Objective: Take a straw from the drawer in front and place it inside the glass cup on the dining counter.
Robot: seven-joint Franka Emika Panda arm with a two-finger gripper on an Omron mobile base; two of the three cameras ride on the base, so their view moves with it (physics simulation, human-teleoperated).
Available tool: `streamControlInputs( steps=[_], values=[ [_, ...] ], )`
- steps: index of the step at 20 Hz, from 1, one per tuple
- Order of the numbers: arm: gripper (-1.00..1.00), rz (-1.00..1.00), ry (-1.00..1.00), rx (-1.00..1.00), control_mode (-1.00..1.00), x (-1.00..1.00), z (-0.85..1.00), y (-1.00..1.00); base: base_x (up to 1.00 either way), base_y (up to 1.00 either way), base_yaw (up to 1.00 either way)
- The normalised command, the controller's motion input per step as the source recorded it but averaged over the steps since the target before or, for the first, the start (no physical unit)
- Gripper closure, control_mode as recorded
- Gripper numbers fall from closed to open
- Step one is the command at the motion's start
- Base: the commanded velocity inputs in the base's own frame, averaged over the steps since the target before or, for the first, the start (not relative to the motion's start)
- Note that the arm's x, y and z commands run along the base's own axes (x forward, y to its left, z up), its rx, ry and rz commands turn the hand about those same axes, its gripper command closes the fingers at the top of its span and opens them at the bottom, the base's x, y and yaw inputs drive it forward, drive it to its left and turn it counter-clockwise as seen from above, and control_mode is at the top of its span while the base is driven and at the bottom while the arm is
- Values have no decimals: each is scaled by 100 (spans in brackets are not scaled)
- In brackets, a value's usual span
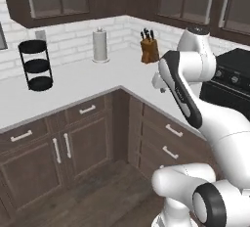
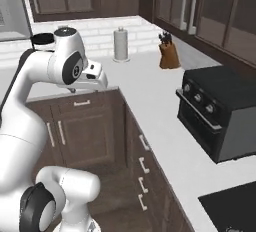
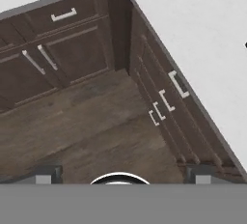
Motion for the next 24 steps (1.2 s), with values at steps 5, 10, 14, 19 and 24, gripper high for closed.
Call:
streamControlInputs(
  steps=[5,10,14,19,24],
  values=[
    [-100,0,0,0,100,0,0,0,-4,-72,44],
    [-100,0,0,0,100,0,0,0,-11,-78,40],
    [-100,0,0,0,100,0,0,0,-39,-54,29],
    [-100,0,0,0,100,0,0,0,-28,-12,18],
    [-100,0,0,0,100,0,0,0,-8,-27,13]
  ],
)
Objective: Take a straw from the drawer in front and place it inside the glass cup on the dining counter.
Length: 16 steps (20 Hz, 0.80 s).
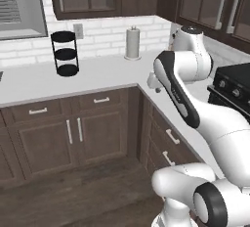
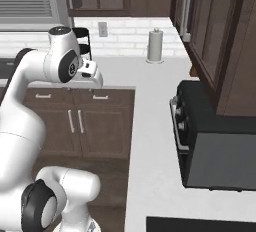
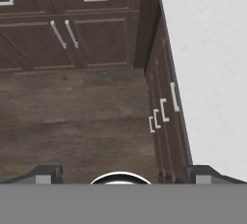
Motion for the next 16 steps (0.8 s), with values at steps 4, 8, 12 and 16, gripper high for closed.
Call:
streamControlInputs(
  steps=[4,8,12,16],
  values=[
    [-100,0,0,0,100,0,0,0,-20,-38,12],
    [-100,0,0,0,100,0,0,0,-27,-37,9],
    [-100,0,0,0,100,0,0,0,-53,-31,5],
    [-100,0,0,0,100,0,0,0,-58,-27,2]
  ],
)
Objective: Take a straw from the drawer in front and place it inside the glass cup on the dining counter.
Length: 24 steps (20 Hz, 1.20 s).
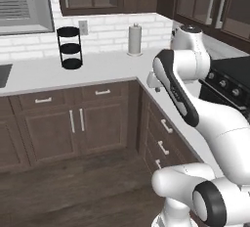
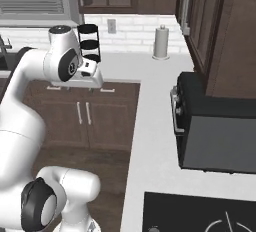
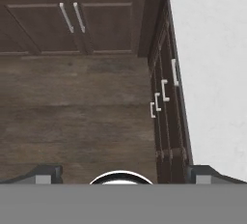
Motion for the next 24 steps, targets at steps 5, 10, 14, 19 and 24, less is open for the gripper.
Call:
streamControlInputs(
  steps=[5,10,14,19,24],
  values=[
    [-100,0,0,0,100,0,0,0,-7,-20,5],
    [-100,0,0,0,100,0,0,0,2,-22,13],
    [-100,0,0,0,100,0,0,0,2,-33,13],
    [-100,0,0,0,-100,0,-1,0,0,-1,0],
    [-100,0,0,-14,-100,7,-74,15,0,0,0]
  ],
)
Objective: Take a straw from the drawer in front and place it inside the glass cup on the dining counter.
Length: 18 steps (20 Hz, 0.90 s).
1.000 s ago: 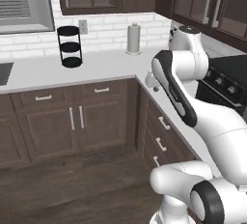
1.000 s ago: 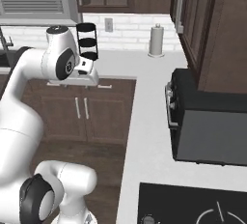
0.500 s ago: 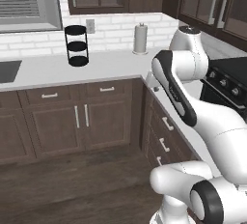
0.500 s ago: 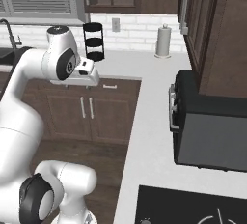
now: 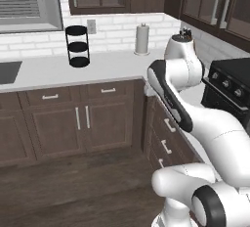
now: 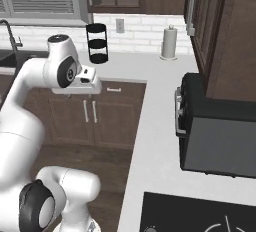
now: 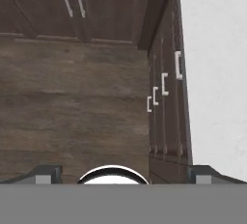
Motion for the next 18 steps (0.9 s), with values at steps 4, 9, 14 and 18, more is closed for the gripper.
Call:
streamControlInputs(
  steps=[4,9,14,18],
  values=[
    [-100,0,1,-45,-100,32,-100,39,0,0,0],
    [-100,0,14,-37,-100,9,-90,27,0,0,0],
    [-100,0,1,-5,-100,16,-60,-26,0,0,0],
    [-100,0,0,-3,-100,26,-50,-49,0,0,0]
  ],
)
